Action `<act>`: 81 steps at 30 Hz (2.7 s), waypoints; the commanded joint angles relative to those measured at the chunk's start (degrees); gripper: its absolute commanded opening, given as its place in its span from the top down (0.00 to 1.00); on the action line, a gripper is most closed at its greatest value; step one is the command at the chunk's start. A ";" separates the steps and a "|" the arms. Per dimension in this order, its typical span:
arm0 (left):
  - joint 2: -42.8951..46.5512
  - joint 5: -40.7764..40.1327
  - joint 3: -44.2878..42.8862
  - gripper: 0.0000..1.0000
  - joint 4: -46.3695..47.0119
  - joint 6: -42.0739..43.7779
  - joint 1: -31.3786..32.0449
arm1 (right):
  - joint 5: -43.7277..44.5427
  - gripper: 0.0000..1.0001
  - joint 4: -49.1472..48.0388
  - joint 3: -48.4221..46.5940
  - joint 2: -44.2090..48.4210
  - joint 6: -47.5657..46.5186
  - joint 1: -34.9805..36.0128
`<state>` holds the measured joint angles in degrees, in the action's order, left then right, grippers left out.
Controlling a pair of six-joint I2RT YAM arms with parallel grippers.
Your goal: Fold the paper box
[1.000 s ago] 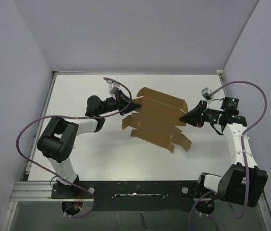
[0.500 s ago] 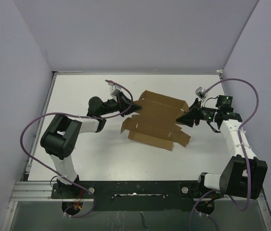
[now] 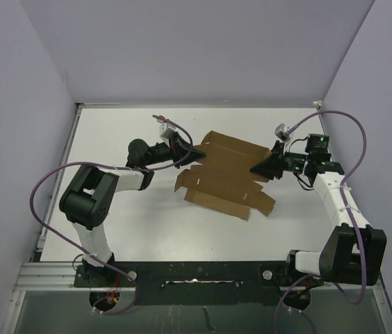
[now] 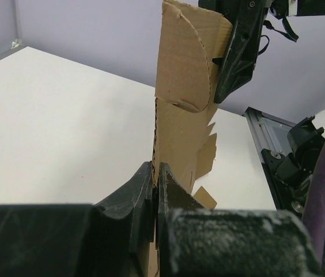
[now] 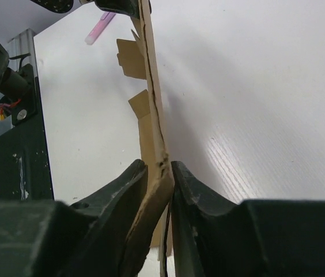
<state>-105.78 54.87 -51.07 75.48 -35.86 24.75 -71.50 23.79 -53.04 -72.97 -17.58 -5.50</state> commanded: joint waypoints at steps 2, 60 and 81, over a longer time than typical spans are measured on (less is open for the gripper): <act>-1.62 0.42 -2.92 1.00 4.03 -0.19 -0.32 | -0.63 0.84 -2.52 -0.14 0.75 -0.48 0.31; 15.64 -35.57 13.67 1.00 -23.70 8.06 10.35 | 0.64 1.00 0.85 -0.31 1.66 -0.48 1.36; 6.61 -34.56 9.52 1.00 -19.31 7.88 10.90 | 3.33 1.00 3.64 -0.70 -1.01 -4.10 3.48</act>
<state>-97.62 19.77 -38.17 50.83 -28.42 35.64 -68.25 26.30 -52.58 -73.54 -20.71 -2.61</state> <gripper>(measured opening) 0.007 0.040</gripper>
